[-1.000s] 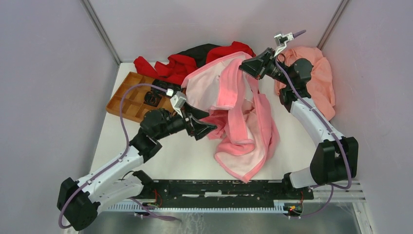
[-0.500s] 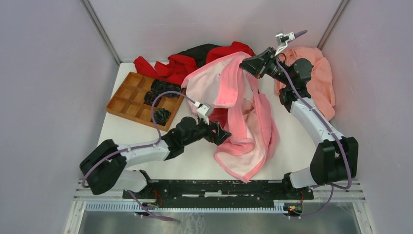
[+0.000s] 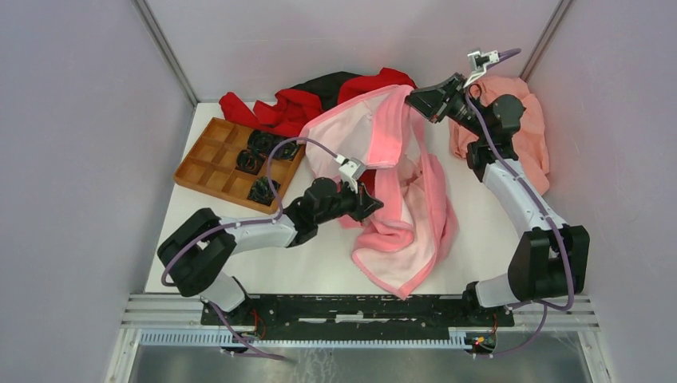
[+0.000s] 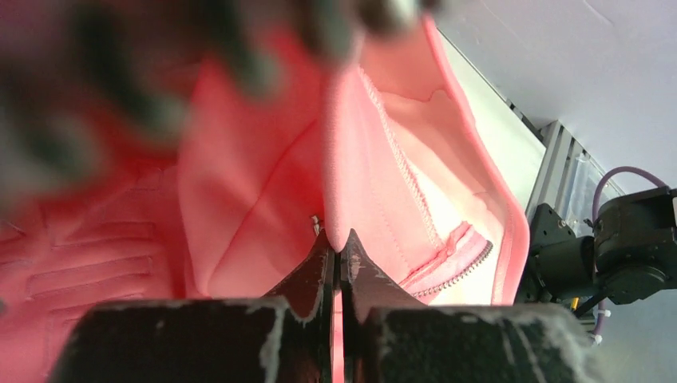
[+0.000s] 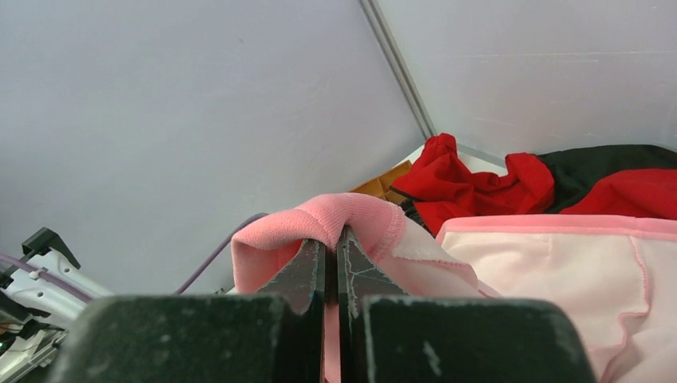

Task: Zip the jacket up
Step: Flatten out the jacket at the center of the board.

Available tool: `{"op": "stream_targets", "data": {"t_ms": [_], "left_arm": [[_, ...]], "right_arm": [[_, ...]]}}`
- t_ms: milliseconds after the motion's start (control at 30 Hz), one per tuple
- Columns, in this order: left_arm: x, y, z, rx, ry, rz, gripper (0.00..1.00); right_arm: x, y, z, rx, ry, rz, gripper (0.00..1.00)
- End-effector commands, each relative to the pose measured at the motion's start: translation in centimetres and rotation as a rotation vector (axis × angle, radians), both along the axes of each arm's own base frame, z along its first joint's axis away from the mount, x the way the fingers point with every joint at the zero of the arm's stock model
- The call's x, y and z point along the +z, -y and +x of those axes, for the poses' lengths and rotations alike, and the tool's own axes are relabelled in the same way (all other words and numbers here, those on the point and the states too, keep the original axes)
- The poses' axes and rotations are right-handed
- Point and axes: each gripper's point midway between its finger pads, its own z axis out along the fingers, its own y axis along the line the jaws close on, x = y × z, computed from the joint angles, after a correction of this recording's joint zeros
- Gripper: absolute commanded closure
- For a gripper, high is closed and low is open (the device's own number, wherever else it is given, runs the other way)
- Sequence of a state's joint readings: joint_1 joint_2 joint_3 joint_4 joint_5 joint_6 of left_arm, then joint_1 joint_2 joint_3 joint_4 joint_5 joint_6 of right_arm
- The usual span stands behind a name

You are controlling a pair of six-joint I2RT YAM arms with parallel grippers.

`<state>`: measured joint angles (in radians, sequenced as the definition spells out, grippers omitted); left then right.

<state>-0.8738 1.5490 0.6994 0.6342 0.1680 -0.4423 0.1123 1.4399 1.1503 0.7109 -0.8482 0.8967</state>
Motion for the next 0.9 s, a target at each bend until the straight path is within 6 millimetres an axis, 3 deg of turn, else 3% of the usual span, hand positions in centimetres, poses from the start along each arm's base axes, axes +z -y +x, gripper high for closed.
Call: {"op": "stream_targets", "data": {"t_ms": [0,133,200,300,400,500,567,667,767,867], "left_arm": [[6.1,-0.5,2.0,-0.039,0.114,-0.04,0.98],[10.1,-2.8,4.1,-0.023,0.137,0.019,0.98],[13.8,-3.9,5.3,0.005,0.187,0.024,0.98],[17.6,-5.9,7.0,0.057,0.249,0.051,0.98],[21.5,-7.7,8.9,0.115,0.305,0.107,0.98],[26.4,-9.7,10.7,0.193,0.379,0.171,0.98],[31.3,-10.9,11.7,0.262,0.46,0.196,0.98],[36.6,-11.8,12.3,0.317,0.54,0.196,0.98],[41.6,-12.3,11.8,0.353,0.617,0.121,0.98],[44.5,-12.8,11.3,0.385,0.669,0.06,0.98]], "right_arm": [[4.7,1.8,-0.2,-0.067,0.157,0.059,1.0],[5.6,3.6,1.0,-0.12,0.175,0.067,1.0],[6.2,4.6,1.7,-0.165,0.19,0.069,1.0],[7.1,5.6,2.6,-0.219,0.193,0.096,1.0],[9.1,8.3,3.2,-0.298,0.192,0.188,1.0],[11.6,10.9,3.0,-0.375,0.193,0.287,1.0],[12.8,12.7,2.6,-0.413,0.175,0.363,1.0],[13.4,14.4,2.2,-0.412,0.103,0.477,1.0],[13.1,14.4,1.3,-0.361,0.063,0.554,1.0],[12.6,13.1,0.1,-0.307,0.051,0.521,1.0]]}}
